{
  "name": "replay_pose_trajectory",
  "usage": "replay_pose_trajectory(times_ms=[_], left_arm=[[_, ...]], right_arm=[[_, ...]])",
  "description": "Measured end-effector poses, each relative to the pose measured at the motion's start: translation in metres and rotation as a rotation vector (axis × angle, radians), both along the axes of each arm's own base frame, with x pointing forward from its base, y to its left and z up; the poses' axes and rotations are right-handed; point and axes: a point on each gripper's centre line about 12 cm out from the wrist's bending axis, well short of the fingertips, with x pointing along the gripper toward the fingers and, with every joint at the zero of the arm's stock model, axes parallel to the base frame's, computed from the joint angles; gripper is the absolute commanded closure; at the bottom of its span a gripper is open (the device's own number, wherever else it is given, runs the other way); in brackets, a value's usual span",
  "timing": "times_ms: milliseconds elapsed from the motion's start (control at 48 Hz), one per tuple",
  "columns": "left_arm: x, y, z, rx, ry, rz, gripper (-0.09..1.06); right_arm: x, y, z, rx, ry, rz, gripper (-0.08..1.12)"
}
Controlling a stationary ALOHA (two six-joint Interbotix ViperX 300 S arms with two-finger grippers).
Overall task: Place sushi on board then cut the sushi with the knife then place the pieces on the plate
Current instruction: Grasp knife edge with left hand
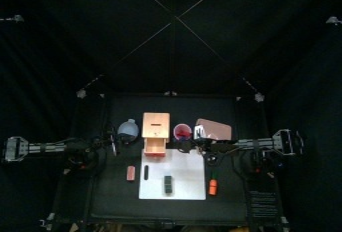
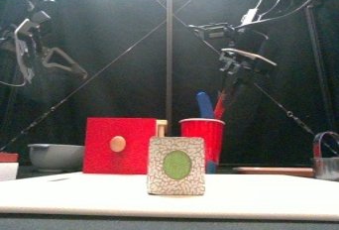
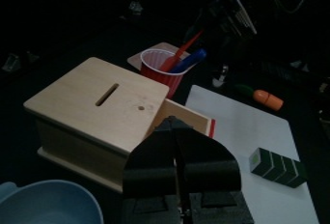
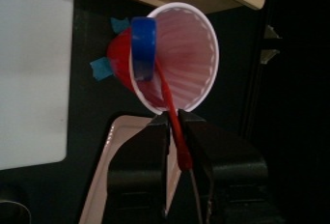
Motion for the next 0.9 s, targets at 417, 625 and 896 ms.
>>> replay_pose_trajectory(times_ms=[417,625,896], left_arm=[[0.000,0.000,0.000,0.000,0.000,0.000,0.86],[-0.001,0.000,-0.001,-0.001,0.004,0.000,0.86],[-0.001,0.000,-0.002,0.001,0.008,-0.001,0.86]], right_arm=[[0.001,-0.002,0.005,-0.025,0.013,-0.013,0.59],[-0.005,-0.009,0.043,-0.088,-0.043,-0.046,0.59],[-0.034,-0.008,0.104,-0.104,-0.234,-0.075,0.59]])
